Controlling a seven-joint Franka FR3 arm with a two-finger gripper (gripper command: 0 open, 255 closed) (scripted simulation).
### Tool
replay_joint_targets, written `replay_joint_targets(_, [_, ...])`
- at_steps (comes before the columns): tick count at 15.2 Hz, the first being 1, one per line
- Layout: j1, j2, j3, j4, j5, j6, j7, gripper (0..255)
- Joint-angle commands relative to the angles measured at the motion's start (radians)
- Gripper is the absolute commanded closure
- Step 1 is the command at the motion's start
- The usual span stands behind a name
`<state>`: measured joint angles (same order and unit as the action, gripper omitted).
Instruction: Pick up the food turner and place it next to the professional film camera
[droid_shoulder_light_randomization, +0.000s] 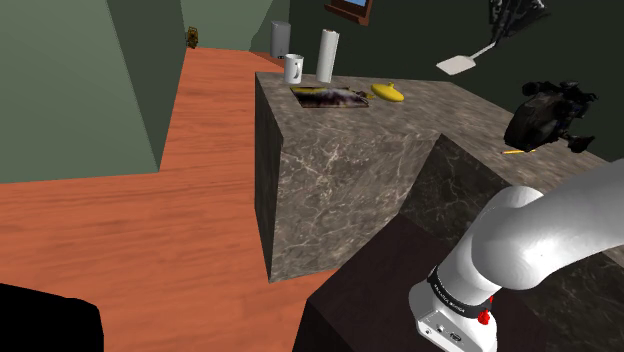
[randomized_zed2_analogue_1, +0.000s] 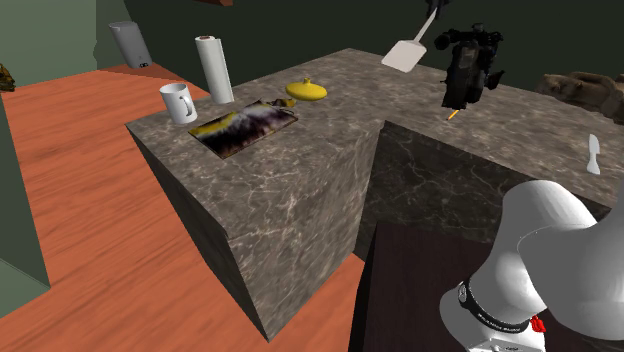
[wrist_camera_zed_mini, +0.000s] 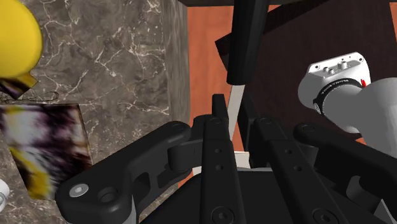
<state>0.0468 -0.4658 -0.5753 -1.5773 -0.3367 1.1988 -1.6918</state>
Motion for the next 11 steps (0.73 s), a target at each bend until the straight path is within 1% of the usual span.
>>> replay_joint_targets(1, [-0.016,-0.041,-0.010,-0.025,-0.028,-0.005,-0.030,255])
replay_joint_targets(6, [-0.047,-0.102,-0.064,-0.028,-0.091,-0.025,-0.132,255])
replay_joint_targets(11, [-0.067,-0.140,-0.134,-0.003,-0.153,-0.043,-0.247,255])
